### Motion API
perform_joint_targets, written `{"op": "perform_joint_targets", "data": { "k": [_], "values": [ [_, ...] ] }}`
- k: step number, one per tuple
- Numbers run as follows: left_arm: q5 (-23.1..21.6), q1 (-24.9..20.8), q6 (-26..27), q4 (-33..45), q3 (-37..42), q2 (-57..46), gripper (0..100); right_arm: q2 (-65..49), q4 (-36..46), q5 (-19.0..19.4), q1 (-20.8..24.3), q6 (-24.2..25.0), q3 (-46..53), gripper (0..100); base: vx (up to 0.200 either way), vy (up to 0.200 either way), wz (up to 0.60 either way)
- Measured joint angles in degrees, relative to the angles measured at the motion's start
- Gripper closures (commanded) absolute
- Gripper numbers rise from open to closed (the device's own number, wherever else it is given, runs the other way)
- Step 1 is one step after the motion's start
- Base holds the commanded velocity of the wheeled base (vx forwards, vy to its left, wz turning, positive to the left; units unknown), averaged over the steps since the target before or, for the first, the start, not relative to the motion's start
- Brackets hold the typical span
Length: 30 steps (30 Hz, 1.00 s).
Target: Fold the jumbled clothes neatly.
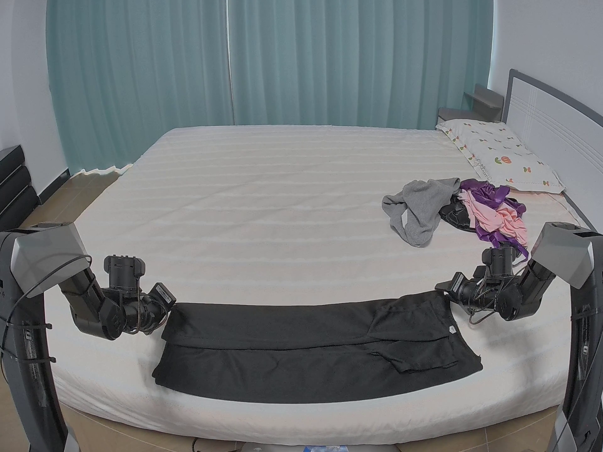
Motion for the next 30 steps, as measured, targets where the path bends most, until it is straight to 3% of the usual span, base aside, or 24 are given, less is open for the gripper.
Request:
{"op": "perform_joint_targets", "data": {
  "k": [25, 26, 27, 28, 30],
  "values": [
    [0.02, 0.0, 0.16, 0.02, 0.18, 0.0, 100, 0.33, -2.38, -0.13, -1.83, 0.68, 1.02, 100, 0.0, 0.0, 0.0],
    [0.0, 0.0, 0.13, 0.05, 0.18, 0.0, 100, 0.3, -2.38, -0.16, -1.83, 0.68, 1.05, 0, 0.0, 0.0, 0.0],
    [0.02, 0.0, 0.11, 0.05, 0.18, -0.02, 100, 0.28, -2.38, -0.16, -1.83, 0.68, 1.08, 0, 0.0, 0.0, 0.0],
    [0.02, 0.0, 0.07, 0.05, 0.18, -0.02, 0, 0.26, -2.38, -0.16, -1.83, 0.68, 1.16, 0, 0.0, 0.0, 0.0],
    [0.02, 0.0, 0.05, 0.06, 0.22, -0.02, 0, 0.2, -2.4, -0.16, -1.83, 0.76, 1.24, 0, 0.0, 0.0, 0.0]
  ]
}}
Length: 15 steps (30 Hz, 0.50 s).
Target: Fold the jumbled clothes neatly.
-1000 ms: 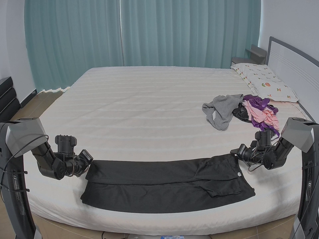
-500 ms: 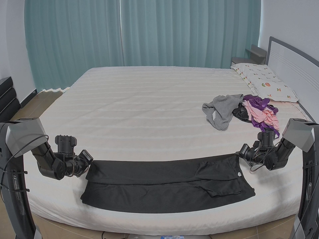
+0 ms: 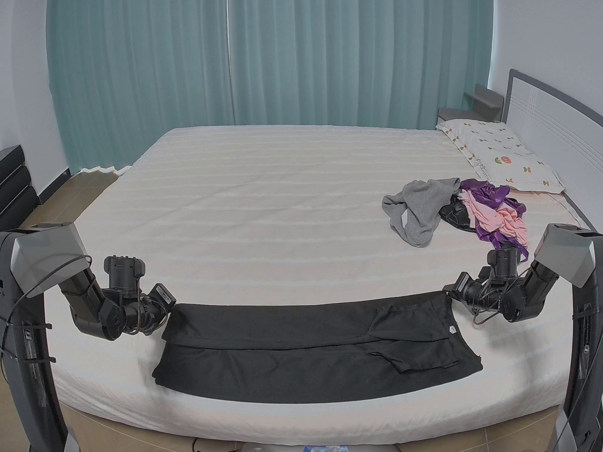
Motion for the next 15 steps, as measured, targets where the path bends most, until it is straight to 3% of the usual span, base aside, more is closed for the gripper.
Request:
{"op": "perform_joint_targets", "data": {
  "k": [6, 15],
  "values": [
    [-0.11, 0.02, -0.09, 0.0, 0.0, -0.05, 0, -1.18, -0.15, 0.13, 0.0, 1.07, 1.22, 0, 0.0, 0.0, 0.0],
    [-0.35, 0.39, -0.66, 0.05, 3.3, -2.93, 0, -8.33, -2.33, 0.38, -0.29, 7.62, 9.48, 0, 0.0, 0.0, 0.0]
  ]
}}
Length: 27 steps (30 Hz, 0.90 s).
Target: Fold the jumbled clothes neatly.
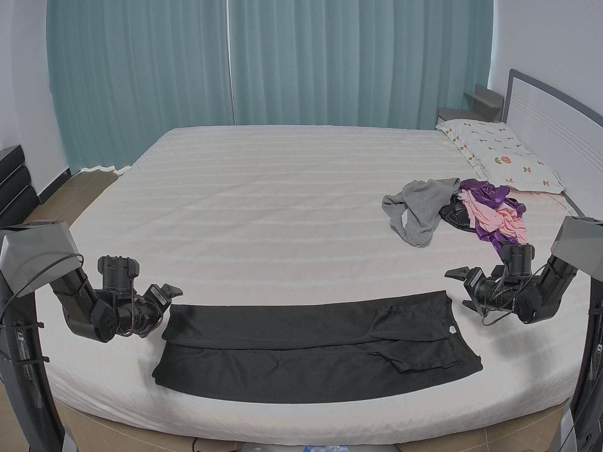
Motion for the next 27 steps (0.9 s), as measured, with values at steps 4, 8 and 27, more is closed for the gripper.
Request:
{"op": "perform_joint_targets", "data": {
  "k": [4, 8, 27],
  "values": [
    [-0.37, 0.06, -0.4, 0.0, 3.19, -3.35, 0, -3.22, -2.46, 0.06, 0.0, 0.57, 5.99, 0, 0.0, 0.0, 0.0],
    [-0.59, 0.11, -1.37, -0.09, 7.02, -6.11, 0, -6.47, -4.96, 0.17, 0.11, 0.88, 12.63, 0, -0.15, 0.0, 0.0],
    [-1.12, -1.62, -1.8, -1.39, 18.86, -9.89, 0, -9.31, -12.86, 0.44, 0.51, 2.16, 24.26, 0, -0.032, 0.0, 0.0]
  ]
}}
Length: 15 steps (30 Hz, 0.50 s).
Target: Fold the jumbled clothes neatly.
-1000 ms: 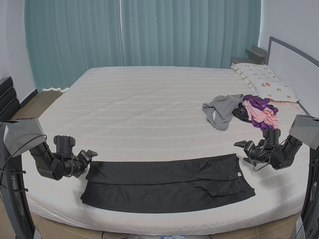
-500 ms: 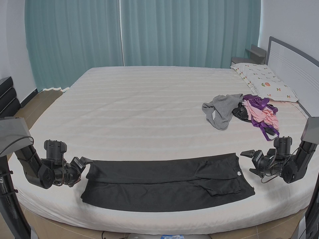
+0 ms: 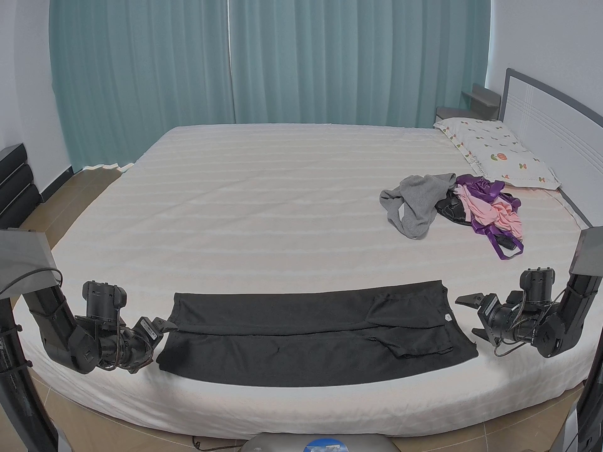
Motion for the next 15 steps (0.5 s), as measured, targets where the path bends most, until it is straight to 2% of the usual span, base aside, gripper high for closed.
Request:
{"op": "perform_joint_targets", "data": {
  "k": [5, 12, 13, 15],
  "values": [
    [1.61, -2.0, 3.54, -1.45, 0.88, 1.16, 0, 0.3, 0.0, 0.0, 0.0, 0.0, 0.11, 0, 0.0, 0.0, 0.0],
    [2.24, -3.0, 4.55, -3.27, 1.58, 3.0, 0, 0.48, 0.0, 0.0, 0.06, 0.0, 0.33, 0, 0.0, 0.0, 0.0],
    [2.24, -3.05, 4.61, -3.29, 1.6, 3.19, 100, 0.5, 0.0, 0.0, 0.06, 0.0, 0.41, 0, 0.0, 0.0, 0.0],
    [2.35, -3.05, 4.68, -3.27, 1.62, 3.5, 100, 0.5, 0.02, 0.0, 0.06, 0.02, 0.49, 0, 0.0, 0.0, 0.0]
  ]
}}
